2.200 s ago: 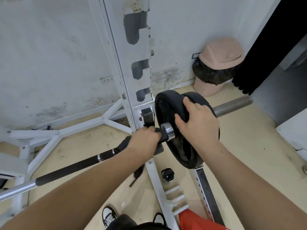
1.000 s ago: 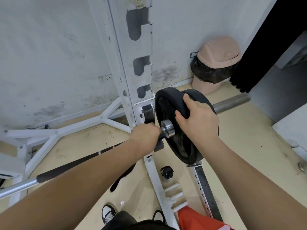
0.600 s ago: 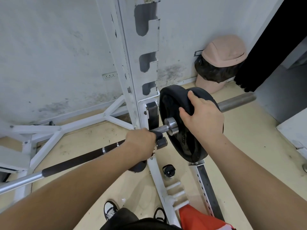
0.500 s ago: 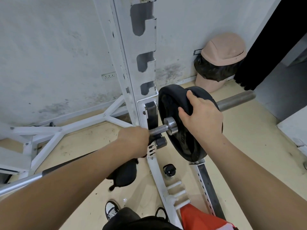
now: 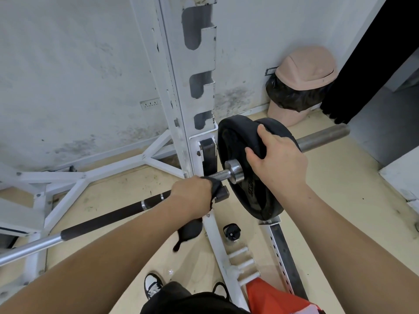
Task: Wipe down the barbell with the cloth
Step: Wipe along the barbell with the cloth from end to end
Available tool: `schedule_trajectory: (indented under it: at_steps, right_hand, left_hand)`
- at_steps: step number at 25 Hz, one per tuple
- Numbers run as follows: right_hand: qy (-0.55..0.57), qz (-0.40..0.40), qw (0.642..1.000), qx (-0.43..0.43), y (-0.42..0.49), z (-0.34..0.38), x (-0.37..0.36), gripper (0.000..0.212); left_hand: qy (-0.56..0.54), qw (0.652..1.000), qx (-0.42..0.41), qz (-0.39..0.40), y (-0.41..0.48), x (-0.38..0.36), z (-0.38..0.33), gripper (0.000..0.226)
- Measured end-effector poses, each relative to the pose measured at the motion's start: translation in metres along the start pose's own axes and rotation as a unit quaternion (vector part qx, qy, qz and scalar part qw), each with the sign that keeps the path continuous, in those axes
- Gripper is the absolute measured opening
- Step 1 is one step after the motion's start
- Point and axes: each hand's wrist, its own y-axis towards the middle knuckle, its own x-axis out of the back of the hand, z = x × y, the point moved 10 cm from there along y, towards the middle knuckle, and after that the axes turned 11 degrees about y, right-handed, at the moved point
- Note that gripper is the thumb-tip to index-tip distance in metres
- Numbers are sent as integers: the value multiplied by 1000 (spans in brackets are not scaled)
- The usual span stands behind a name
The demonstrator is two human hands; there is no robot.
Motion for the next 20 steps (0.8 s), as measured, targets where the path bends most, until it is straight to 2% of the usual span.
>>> schedule_trajectory:
  at_steps: [2, 3, 4, 6, 7, 8, 9, 10, 12, 14, 16, 20]
  right_hand:
    - [-5, 25, 1000, -9, -1, -2, -2, 63]
    - [-9, 39, 999, -15, -2, -3, -3, 64]
    - [-16, 41, 999, -7, -6, 0, -1, 65]
    - [21, -12, 997, 72, -22, 26, 13, 60]
    - [62, -46, 989, 127, -36, 44, 19, 51]
    - [107, -54, 978, 170, -52, 59, 18, 39]
    - [138, -34, 972, 188, -68, 68, 8, 28]
    - [155, 9, 973, 170, -79, 70, -11, 21]
    - [166, 120, 978, 43, -94, 46, -60, 22]
    - [146, 199, 967, -58, -103, 20, -94, 32]
    - [119, 238, 962, -68, -103, 17, -110, 37]
    - [15, 257, 966, -14, -91, 33, -114, 28]
  left_hand:
    - [-7, 999, 14, 37, -18, -11, 24, 26]
    - [-35, 999, 24, 23, -26, -9, 37, 27]
    - [-69, 997, 33, -28, -33, 4, 47, 28]
    - [-107, 976, 30, -189, -39, 36, 50, 28]
    - [-110, 962, 13, -249, -37, 47, 40, 28]
    - [-100, 957, -7, -271, -31, 47, 26, 31]
    - [-78, 962, -23, -259, -20, 36, 11, 35]
    - [-48, 972, -27, -227, -9, 20, 0, 39]
    - [-2, 983, -10, -185, 4, -6, -6, 49]
    - [5, 982, -2, -190, 2, -10, -1, 53]
    - [-10, 985, 22, -172, -6, -14, 19, 47]
    - [-40, 991, 98, -77, -16, -36, 91, 24]
